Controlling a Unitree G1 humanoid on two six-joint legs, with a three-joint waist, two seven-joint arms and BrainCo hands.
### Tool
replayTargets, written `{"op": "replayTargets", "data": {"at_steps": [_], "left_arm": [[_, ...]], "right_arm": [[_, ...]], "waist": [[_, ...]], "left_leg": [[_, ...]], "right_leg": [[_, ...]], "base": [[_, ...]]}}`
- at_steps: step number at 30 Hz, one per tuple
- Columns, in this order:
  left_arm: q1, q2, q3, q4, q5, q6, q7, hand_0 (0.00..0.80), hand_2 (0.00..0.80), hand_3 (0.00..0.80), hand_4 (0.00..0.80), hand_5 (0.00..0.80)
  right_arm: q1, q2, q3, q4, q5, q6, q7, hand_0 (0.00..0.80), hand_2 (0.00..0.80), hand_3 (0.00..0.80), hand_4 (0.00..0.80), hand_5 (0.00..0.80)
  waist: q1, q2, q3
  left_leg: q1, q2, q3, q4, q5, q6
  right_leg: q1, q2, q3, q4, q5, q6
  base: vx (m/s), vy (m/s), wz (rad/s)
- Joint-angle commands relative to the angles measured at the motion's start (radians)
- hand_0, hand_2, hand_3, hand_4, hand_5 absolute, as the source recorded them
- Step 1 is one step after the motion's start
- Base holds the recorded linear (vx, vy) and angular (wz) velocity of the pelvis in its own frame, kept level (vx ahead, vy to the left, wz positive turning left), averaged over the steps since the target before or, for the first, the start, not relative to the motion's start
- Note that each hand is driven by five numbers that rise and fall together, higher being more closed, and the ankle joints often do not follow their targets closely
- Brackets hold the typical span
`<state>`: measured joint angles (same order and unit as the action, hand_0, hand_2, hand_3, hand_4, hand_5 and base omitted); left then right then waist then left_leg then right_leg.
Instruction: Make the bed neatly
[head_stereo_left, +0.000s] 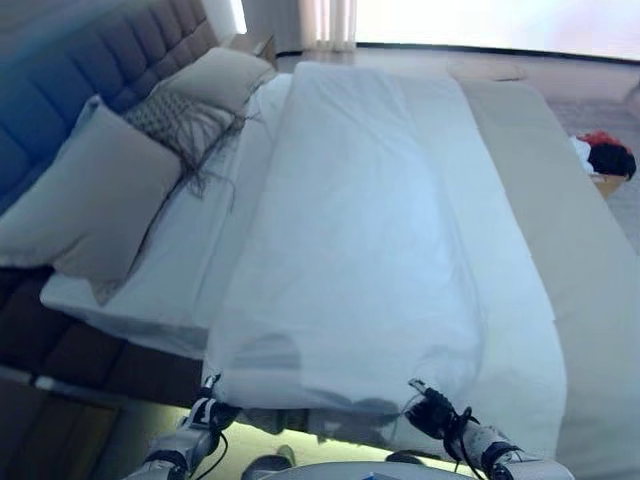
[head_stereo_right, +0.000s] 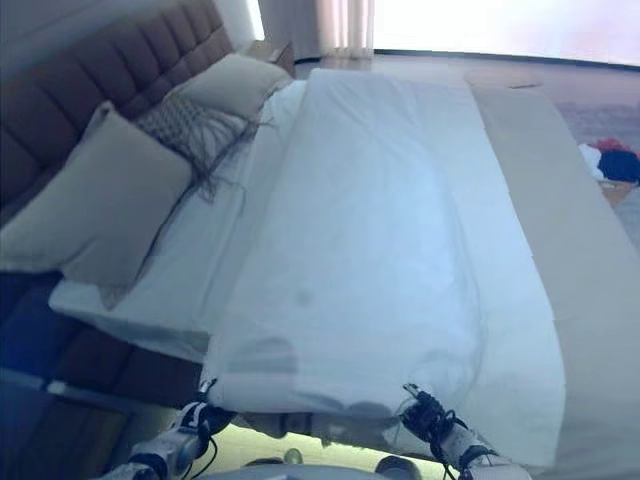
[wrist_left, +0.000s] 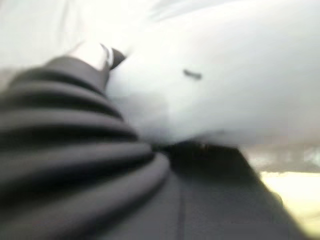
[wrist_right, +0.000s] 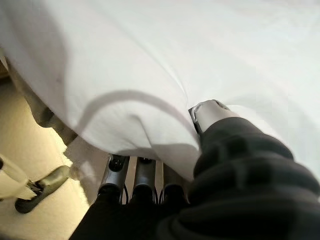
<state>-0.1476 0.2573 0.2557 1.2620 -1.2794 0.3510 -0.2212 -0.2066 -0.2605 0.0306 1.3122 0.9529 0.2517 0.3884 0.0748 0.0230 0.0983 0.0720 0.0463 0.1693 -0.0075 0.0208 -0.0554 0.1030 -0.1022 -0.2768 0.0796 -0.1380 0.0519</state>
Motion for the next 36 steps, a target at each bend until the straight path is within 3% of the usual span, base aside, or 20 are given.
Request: {"op": "replayTargets", "data": {"at_steps": [1, 2, 4, 6, 8, 9, 12, 14, 17, 19, 21, 23, 25, 26, 28, 31, 33, 36], "left_arm": [[0.033, 0.290, 0.159, -0.008, -0.119, -0.189, 0.058, 0.800, 0.800, 0.800, 0.800, 0.800], [0.028, 0.277, 0.155, -0.024, -0.123, -0.194, 0.074, 0.800, 0.800, 0.800, 0.800, 0.800], [0.015, 0.257, 0.152, -0.037, -0.129, -0.201, 0.082, 0.800, 0.800, 0.800, 0.800, 0.800], [-0.010, 0.222, 0.132, -0.049, -0.117, -0.216, 0.082, 0.800, 0.800, 0.800, 0.800, 0.800], [-0.022, 0.205, 0.119, -0.050, -0.105, -0.225, 0.083, 0.800, 0.800, 0.800, 0.800, 0.800], [-0.027, 0.201, 0.110, -0.050, -0.106, -0.230, 0.086, 0.800, 0.800, 0.800, 0.800, 0.800], [-0.047, 0.180, 0.079, -0.040, -0.094, -0.239, 0.076, 0.800, 0.800, 0.800, 0.800, 0.800], [-0.059, 0.163, 0.055, -0.033, -0.094, -0.246, 0.068, 0.800, 0.800, 0.800, 0.800, 0.800], [-0.067, 0.144, 0.033, -0.023, -0.101, -0.253, 0.047, 0.800, 0.800, 0.800, 0.800, 0.800], [-0.072, 0.145, 0.020, -0.007, -0.105, -0.241, 0.025, 0.800, 0.800, 0.800, 0.800, 0.800], [-0.079, 0.167, 0.003, 0.012, -0.112, -0.215, -0.008, 0.800, 0.800, 0.800, 0.800, 0.800], [-0.095, 0.195, -0.010, 0.029, -0.120, -0.194, -0.024, 0.800, 0.800, 0.800, 0.800, 0.800], [-0.101, 0.225, -0.018, 0.037, -0.125, -0.178, -0.022, 0.800, 0.800, 0.800, 0.800, 0.800], [-0.101, 0.234, -0.015, 0.039, -0.124, -0.177, -0.023, 0.800, 0.800, 0.800, 0.800, 0.800], [-0.092, 0.251, -0.001, 0.038, -0.124, -0.193, -0.022, 0.800, 0.800, 0.800, 0.800, 0.800], [-0.076, 0.243, 0.019, 0.042, -0.091, -0.230, -0.038, 0.800, 0.800, 0.800, 0.800, 0.800], [-0.075, 0.231, 0.020, 0.033, -0.077, -0.251, -0.020, 0.800, 0.800, 0.800, 0.800, 0.800], [-0.071, 0.222, 0.036, 0.026, -0.063, -0.257, 0.007, 0.800, 0.800, 0.800, 0.800, 0.800]], "right_arm": [[0.014, -0.185, -0.097, 0.062, -0.014, -0.046, -0.035, 0.800, 0.800, 0.800, 0.800, 0.800], [0.011, -0.182, -0.090, 0.054, -0.018, -0.045, -0.041, 0.800, 0.800, 0.800, 0.800, 0.800], [0.003, -0.177, -0.076, 0.044, -0.017, -0.039, -0.047, 0.800, 0.800, 0.800, 0.800, 0.800], [0.000, -0.172, -0.074, 0.042, -0.022, -0.043, -0.052, 0.800, 0.800, 0.800, 0.800, 0.800], [0.002, -0.170, -0.074, 0.045, -0.033, -0.037, -0.047, 0.800, 0.800, 0.800, 0.800, 0.800], [0.003, -0.170, -0.072, 0.048, -0.030, -0.035, -0.044, 0.800, 0.800, 0.800, 0.800, 0.800], [0.009, -0.165, -0.063, 0.050, -0.030, -0.020, -0.034, 0.800, 0.800, 0.800, 0.800, 0.800], [0.006, -0.164, -0.057, 0.046, -0.035, -0.007, -0.039, 0.800, 0.800, 0.800, 0.800, 0.800], [-0.011, -0.159, -0.048, 0.045, -0.057, -0.006, -0.046, 0.800, 0.800, 0.800, 0.800, 0.800], [-0.021, -0.164, -0.050, 0.048, -0.071, -0.004, -0.049, 0.800, 0.800, 0.800, 0.800, 0.800], [-0.012, -0.163, -0.053, 0.056, -0.097, -0.001, -0.021, 0.800, 0.800, 0.800, 0.800, 0.800], [-0.009, -0.162, -0.047, 0.060, -0.111, 0.001, 0.001, 0.800, 0.800, 0.800, 0.800, 0.800], [-0.014, -0.154, -0.040, 0.061, -0.121, 0.014, -0.002, 0.800, 0.800, 0.800, 0.800, 0.800], [-0.013, -0.145, -0.037, 0.059, -0.123, 0.017, -0.001, 0.800, 0.800, 0.800, 0.800, 0.800], [-0.003, -0.118, -0.016, 0.058, -0.134, 0.018, 0.027, 0.800, 0.800, 0.800, 0.800, 0.800], [0.002, -0.092, 0.020, 0.065, -0.134, 0.019, 0.057, 0.800, 0.800, 0.800, 0.800, 0.800], [-0.004, -0.080, 0.034, 0.072, -0.135, 0.026, 0.067, 0.800, 0.800, 0.800, 0.800, 0.800], [-0.010, -0.057, 0.049, 0.069, -0.129, 0.035, 0.065, 0.800, 0.800, 0.800, 0.800, 0.800]], "waist": [[0.041, 0.007, -0.022], [0.045, 0.005, -0.011], [0.046, 0.000, -0.002], [0.024, -0.019, 0.006], [0.006, -0.038, 0.007], [-0.004, -0.038, 0.005], [-0.048, -0.026, -0.009], [-0.065, -0.007, -0.017], [-0.079, 0.030, -0.019], [-0.092, 0.053, -0.015], [-0.097, 0.063, -0.009], [-0.089, 0.062, -0.006], [-0.086, 0.061, -0.008], [-0.085, 0.060, -0.008], [-0.072, 0.068, -0.009], [-0.051, 0.067, -0.022], [-0.030, 0.041, -0.039], [-0.002, 0.019, -0.049]], "left_leg": [[-0.161, -0.106, -0.019, -0.054, 0.087, -0.006], [-0.186, -0.105, -0.034, -0.058, 0.103, -0.015], [-0.191, -0.094, -0.044, -0.035, 0.088, -0.016], [-0.175, -0.064, 0.005, 0.069, 0.017, -0.015], [-0.146, -0.035, 0.007, 0.138, -0.037, -0.011], [-0.121, -0.014, 0.005, 0.145, -0.038, -0.014], [-0.018, 0.113, -0.001, 0.151, 0.018, -0.049], [0.035, 0.158, -0.029, 0.129, 0.043, -0.073], [0.092, 0.118, -0.086, 0.042, -0.042, -0.064], [0.121, 0.082, -0.076, -0.012, -0.066, -0.054], [0.132, 0.026, -0.072, -0.068, -0.070, -0.040], [0.124, -0.020, -0.075, -0.080, -0.083, -0.025], [0.121, -0.046, -0.060, -0.080, -0.100, -0.008], [0.117, -0.050, -0.052, -0.080, -0.102, -0.001], [0.104, -0.053, -0.020, -0.080, -0.088, 0.025], [0.061, -0.056, -0.020, -0.080, -0.051, 0.047], [0.030, -0.075, -0.023, -0.072, -0.038, 0.045], [-0.012, -0.069, -0.006, -0.059, -0.010, 0.018]], "right_leg": [[0.101, 0.062, 0.054, -0.066, 0.038, 0.033], [0.111, 0.065, 0.073, -0.100, 0.046, 0.024], [0.100, 0.059, 0.067, -0.126, 0.061, 0.014], [0.075, 0.029, 0.021, -0.119, 0.071, 0.005], [0.049, 0.001, -0.001, -0.100, 0.083, 0.003], [0.038, -0.007, -0.008, -0.087, 0.084, 0.003], [0.006, -0.038, -0.006, -0.037, 0.076, 0.003], [-0.009, -0.057, 0.005, -0.010, 0.071, 0.007], [-0.072, -0.113, 0.048, 0.046, 0.094, 0.044], [-0.102, -0.156, 0.065, 0.051, 0.131, 0.085], [-0.116, -0.206, 0.077, -0.007, 0.235, 0.126], [-0.121, -0.239, 0.062, -0.086, 0.322, 0.149], [-0.137, -0.249, 0.039, -0.100, 0.365, 0.159], [-0.150, -0.246, 0.036, -0.075, 0.363, 0.157], [-0.178, -0.200, 0.007, 0.117, 0.286, 0.137], [-0.128, -0.059, 0.005, 0.226, 0.126, 0.089], [-0.051, -0.005, 0.007, 0.138, 0.080, 0.068], [0.032, 0.027, 0.002, -0.024, 0.055, 0.038]], "base": [[-0.244, 0.004, 0.02], [-0.244, 0.009, -0.08], [-0.308, 0.037, -0.27], [-0.397, 0.101, -0.11], [-0.317, 0.162, 0.32], [-0.290, 0.241, 0.30], [-0.287, 0.339, 0.11], [-0.289, 0.462, 0.19], [-0.307, 0.523, 0.14], [-0.267, 0.482, 0.22], [-0.262, 0.415, 0.16], [-0.259, 0.345, -0.02], [-0.258, 0.258, -0.21], [-0.332, 0.223, -0.35], [-0.346, 0.191, -0.32], [-0.240, 0.025, -0.22], [-0.119, -0.089, 0.07], [-0.108, -0.072, 0.08]]}}
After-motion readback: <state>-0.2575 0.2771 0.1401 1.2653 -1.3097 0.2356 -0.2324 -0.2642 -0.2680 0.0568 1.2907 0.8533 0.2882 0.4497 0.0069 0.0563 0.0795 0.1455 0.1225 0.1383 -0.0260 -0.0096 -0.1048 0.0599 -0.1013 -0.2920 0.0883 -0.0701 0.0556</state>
